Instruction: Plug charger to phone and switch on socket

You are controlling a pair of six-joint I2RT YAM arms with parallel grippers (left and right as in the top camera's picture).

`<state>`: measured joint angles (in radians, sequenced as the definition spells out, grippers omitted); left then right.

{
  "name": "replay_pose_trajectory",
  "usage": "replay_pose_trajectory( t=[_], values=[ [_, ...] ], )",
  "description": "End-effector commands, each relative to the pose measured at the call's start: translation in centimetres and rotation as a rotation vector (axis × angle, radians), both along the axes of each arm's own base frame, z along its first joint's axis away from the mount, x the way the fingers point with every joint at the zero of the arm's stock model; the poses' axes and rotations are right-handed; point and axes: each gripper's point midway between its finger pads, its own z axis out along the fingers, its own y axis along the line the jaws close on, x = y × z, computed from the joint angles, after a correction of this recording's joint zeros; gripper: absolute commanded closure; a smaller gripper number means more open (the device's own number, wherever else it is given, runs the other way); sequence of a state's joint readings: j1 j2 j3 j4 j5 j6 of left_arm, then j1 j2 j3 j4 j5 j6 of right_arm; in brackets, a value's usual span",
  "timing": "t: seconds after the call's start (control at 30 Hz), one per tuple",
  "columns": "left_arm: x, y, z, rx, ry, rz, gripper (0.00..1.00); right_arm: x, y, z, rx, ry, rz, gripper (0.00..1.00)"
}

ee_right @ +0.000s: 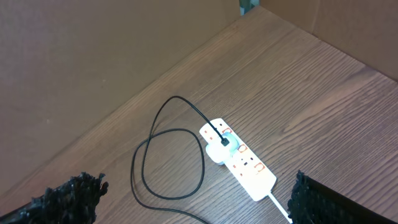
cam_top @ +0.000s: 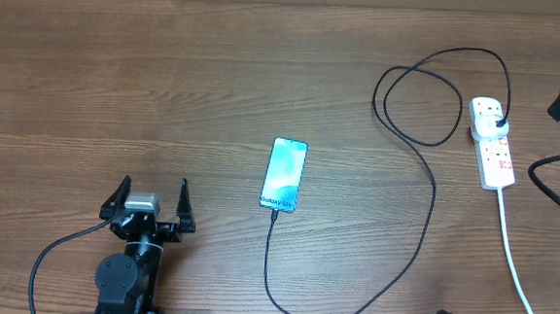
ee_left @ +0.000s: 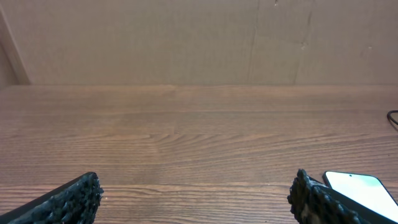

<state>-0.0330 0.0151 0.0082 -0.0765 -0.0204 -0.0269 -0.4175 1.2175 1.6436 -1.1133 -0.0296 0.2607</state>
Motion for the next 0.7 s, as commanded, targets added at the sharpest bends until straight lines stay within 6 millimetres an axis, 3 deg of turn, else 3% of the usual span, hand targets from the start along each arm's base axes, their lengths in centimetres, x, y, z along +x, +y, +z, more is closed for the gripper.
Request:
replay_pose_trajectory(
  t=[0.0, 0.3, 0.43, 0.67],
  values=[
    [0.0, 0.2, 0.1, 0.005, -0.007, 0.013, 0.0, -0.3, 0.3, 0.7, -0.013, -0.019, 0.008, 0.0],
    [0.0, 0.2, 0.1, 0.005, -0.008, 0.013, 0.0, -0.7, 1.1, 1.4, -0.023, -0.04, 0.029, 0.0],
    [0.0, 0.2, 0.1, 0.005, -0.007, 0.013, 0.0, -0.7, 3.3, 2.2, -0.031, -0.066, 0.094, 0.0],
    [0.0, 0.2, 0.1, 0.005, -0.008, 0.013, 0.0, -1.5, 8.9, 3.7, -0.042, -0.124, 0.268, 0.0]
  ],
)
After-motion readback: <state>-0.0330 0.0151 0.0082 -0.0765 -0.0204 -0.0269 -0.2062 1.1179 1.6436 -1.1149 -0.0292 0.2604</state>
